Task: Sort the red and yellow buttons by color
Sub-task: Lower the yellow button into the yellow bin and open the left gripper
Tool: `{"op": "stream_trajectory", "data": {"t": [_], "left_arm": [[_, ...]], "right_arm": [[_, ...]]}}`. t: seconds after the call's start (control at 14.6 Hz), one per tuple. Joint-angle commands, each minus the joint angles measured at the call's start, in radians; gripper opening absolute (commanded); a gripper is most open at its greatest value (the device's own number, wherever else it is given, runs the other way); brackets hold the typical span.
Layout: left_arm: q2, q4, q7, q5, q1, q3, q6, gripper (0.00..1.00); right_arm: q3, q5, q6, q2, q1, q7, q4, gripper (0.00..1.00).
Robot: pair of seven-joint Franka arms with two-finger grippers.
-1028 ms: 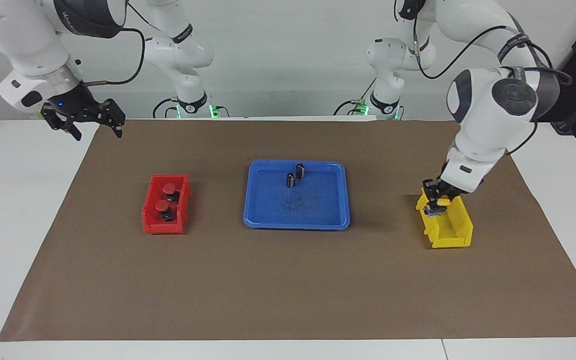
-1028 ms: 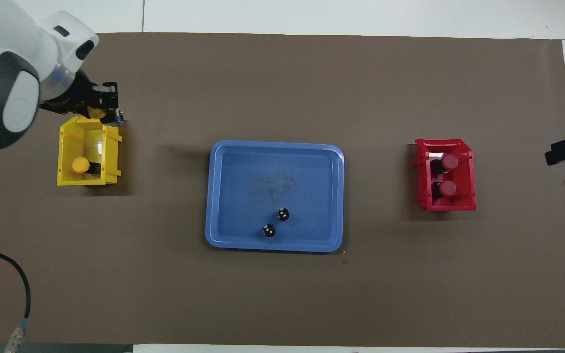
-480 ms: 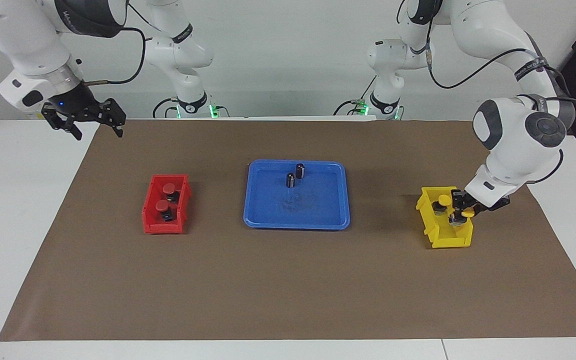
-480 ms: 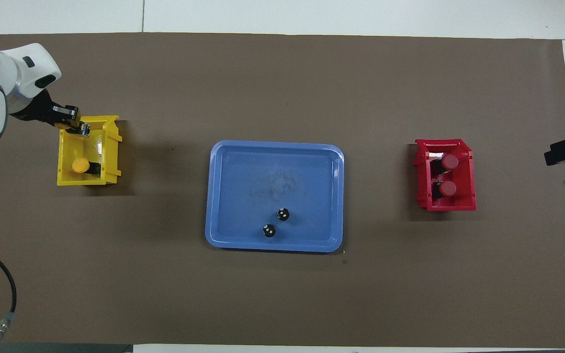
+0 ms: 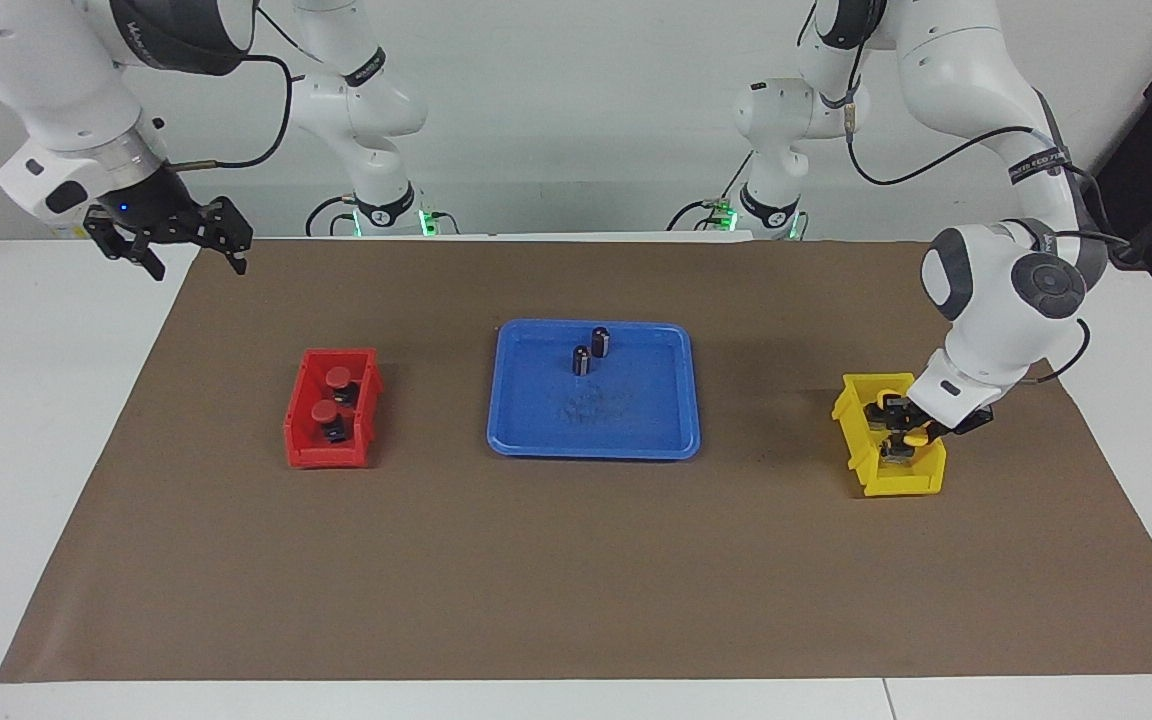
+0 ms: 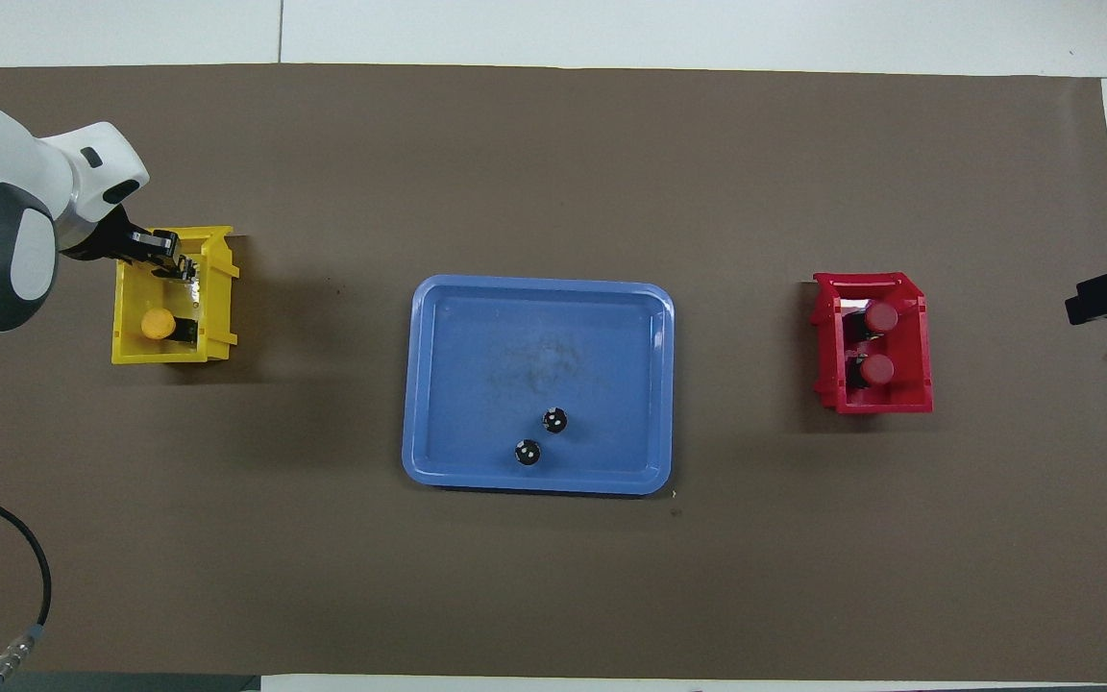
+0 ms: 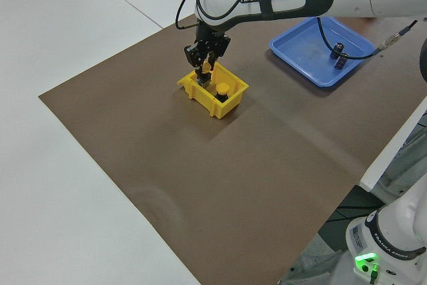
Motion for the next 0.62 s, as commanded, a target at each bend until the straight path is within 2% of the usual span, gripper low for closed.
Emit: {"op": "stream_trajectory", "data": {"t": [0.0,0.55], "left_arm": [[-0.018,-0.079,-0.016,0.021,0.014,-0.004,0.095,0.01],[-0.015,-0.093,-0.026,-0.004,0.005,-0.004,0.118,0.02]], "right_arm": [[0.004,-0.013,-0.004,-0.017,0.002,0.014,-0.017,1.00],[0.004,-0.013,-0.004,-0.018,0.002,0.014,-0.017,1.00]]}}
